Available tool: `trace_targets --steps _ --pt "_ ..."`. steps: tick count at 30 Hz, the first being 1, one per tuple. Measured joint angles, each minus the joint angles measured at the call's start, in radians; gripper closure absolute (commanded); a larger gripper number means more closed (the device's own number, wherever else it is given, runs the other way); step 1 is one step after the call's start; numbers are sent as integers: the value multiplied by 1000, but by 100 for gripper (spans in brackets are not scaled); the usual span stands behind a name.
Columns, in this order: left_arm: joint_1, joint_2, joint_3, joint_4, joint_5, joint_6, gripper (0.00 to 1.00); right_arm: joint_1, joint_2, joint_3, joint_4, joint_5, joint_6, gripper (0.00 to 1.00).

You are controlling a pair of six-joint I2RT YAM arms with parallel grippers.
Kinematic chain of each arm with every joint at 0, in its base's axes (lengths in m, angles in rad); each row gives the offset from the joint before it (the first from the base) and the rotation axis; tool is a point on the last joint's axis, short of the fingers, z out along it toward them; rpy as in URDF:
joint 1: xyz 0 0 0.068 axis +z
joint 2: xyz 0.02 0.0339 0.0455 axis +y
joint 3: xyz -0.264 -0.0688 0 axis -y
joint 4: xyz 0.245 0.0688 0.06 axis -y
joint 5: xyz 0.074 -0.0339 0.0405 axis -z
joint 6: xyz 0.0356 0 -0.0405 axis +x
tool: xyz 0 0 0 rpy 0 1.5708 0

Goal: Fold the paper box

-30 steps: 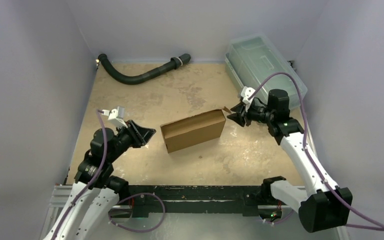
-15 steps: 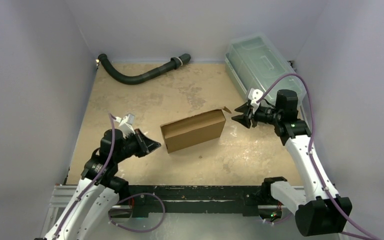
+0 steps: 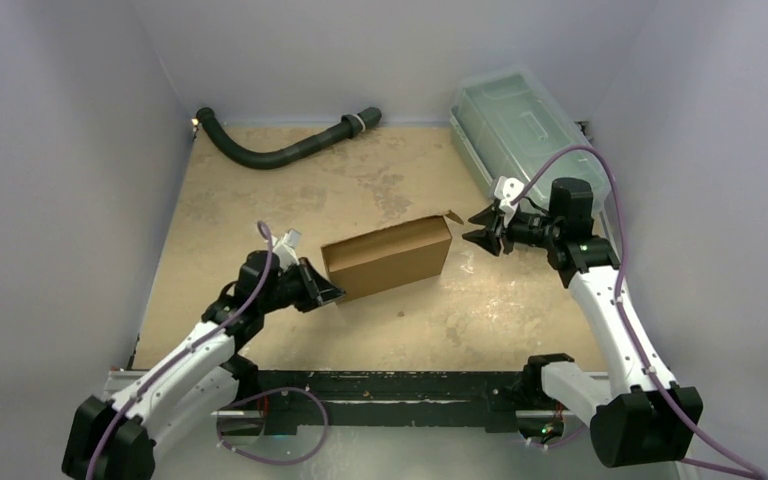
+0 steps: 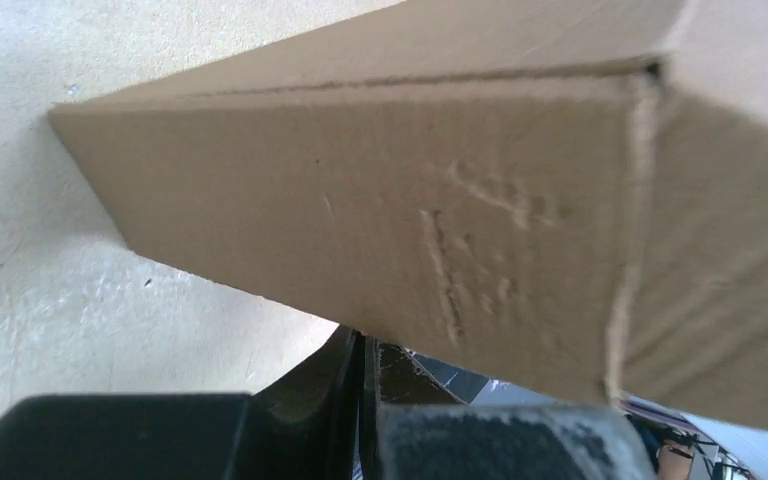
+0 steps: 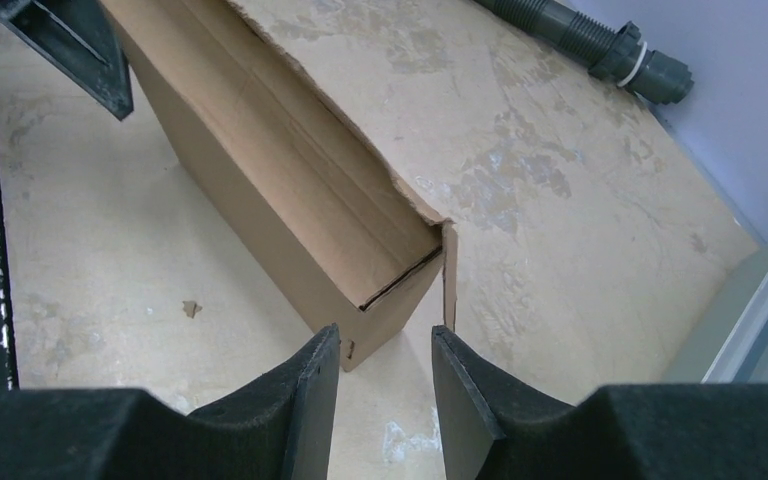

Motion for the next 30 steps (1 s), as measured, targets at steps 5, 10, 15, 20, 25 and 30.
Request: trace_targets --steps 5,10,15,20,25,30 --pt "-32 146 0 120 -31 -3 100 -1 6 0 -1 2 -9 59" --pt "-32 161 18 117 -131 21 100 -2 6 0 -1 2 -18 59" --pt "-31 184 52 129 -251 50 100 -8 6 0 0 -1 -16 58" --pt "-10 254 53 216 -317 57 100 -14 5 -5 27 -5 35 56" --pt "35 362 64 332 -319 65 100 -18 5 -23 80 -7 113 55" --pt "100 431 85 413 -276 84 99 -37 4 -41 154 6 223 57"
